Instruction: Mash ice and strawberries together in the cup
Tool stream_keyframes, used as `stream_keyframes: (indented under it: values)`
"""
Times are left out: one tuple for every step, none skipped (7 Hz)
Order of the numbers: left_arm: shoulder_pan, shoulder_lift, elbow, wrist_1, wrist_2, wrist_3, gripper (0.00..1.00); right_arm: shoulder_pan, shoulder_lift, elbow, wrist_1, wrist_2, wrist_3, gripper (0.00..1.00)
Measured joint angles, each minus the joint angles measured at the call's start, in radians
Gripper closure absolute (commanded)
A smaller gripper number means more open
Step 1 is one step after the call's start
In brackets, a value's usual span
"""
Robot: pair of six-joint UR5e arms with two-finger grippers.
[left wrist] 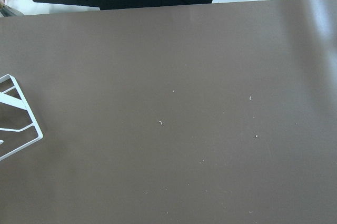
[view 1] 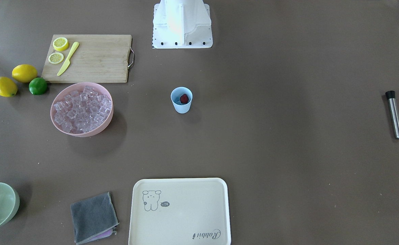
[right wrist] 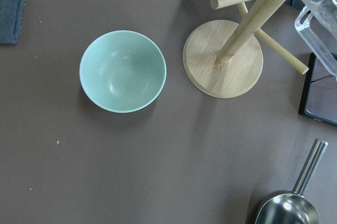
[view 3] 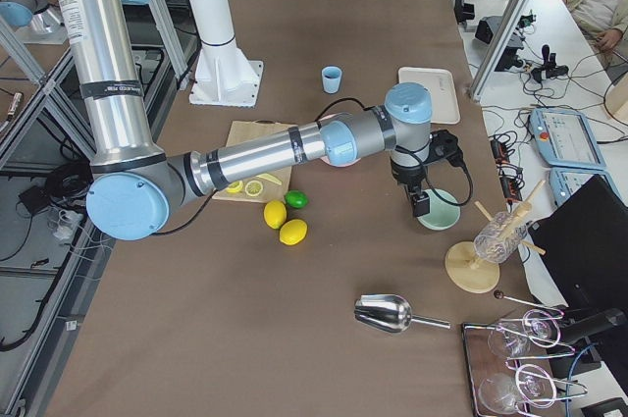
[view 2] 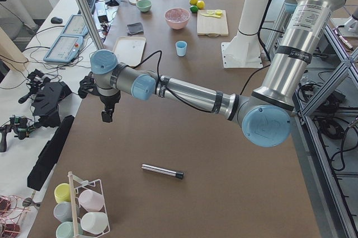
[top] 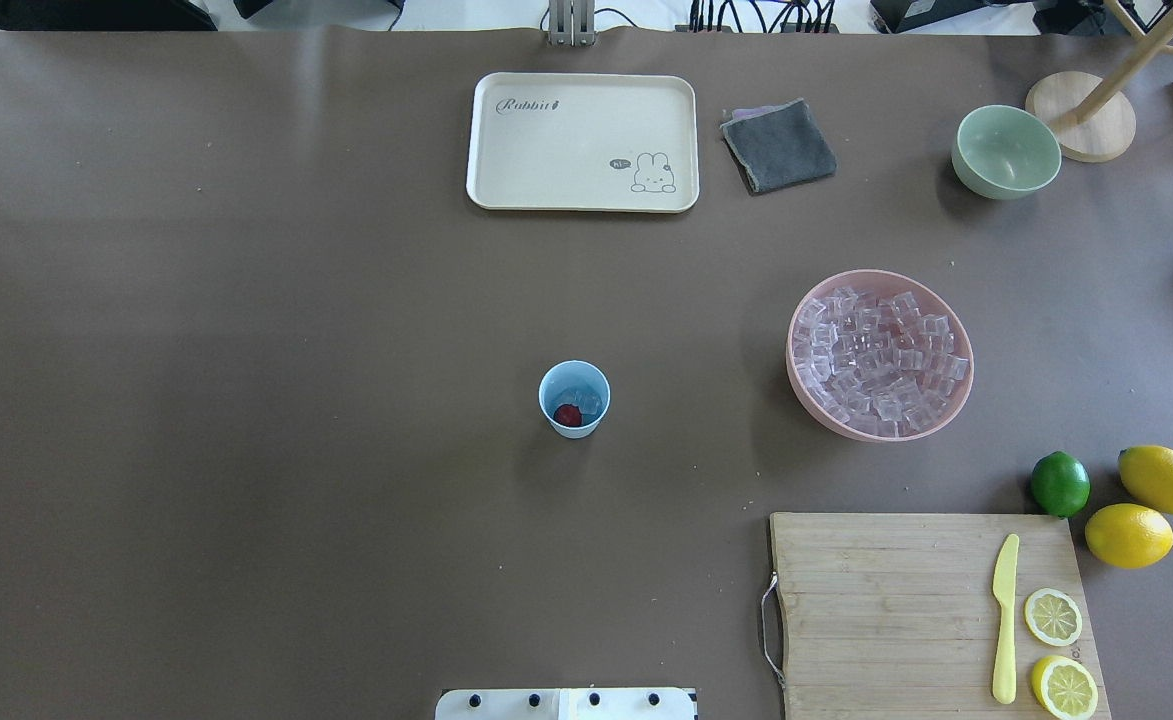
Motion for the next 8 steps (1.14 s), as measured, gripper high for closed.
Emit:
stream_keyframes:
  values:
    - [0.008,0.011,0.003,0.0,0.025,0.004,0.02,-0.001,-0.005,0.009,-0.002,-0.001,-0.002,0.0]
    - [0.021,0.02,0.005,0.0,0.045,0.004,0.02,-0.002,-0.007,0.009,-0.003,0.0,-0.002,0.0]
    - [0.028,0.025,0.019,0.0,0.057,0.001,0.02,-0.002,-0.008,0.006,-0.005,0.002,-0.002,0.0]
    - [0.032,0.027,0.044,0.0,0.065,-0.002,0.02,-0.003,-0.008,0.004,-0.006,0.001,-0.001,0.0]
    - [0.033,0.026,0.061,-0.001,0.069,-0.003,0.02,-0.003,-0.008,0.003,-0.006,0.0,-0.001,0.0]
    - [0.033,0.024,0.067,-0.004,0.069,-0.003,0.02,-0.004,-0.008,0.003,-0.006,0.0,-0.001,0.0]
    - [0.033,0.021,0.068,-0.006,0.067,-0.001,0.02,-0.004,-0.006,0.002,-0.006,0.0,0.0,0.0]
    - [0.033,0.018,0.07,-0.01,0.064,0.004,0.02,-0.004,-0.006,0.003,-0.005,-0.002,0.0,0.0]
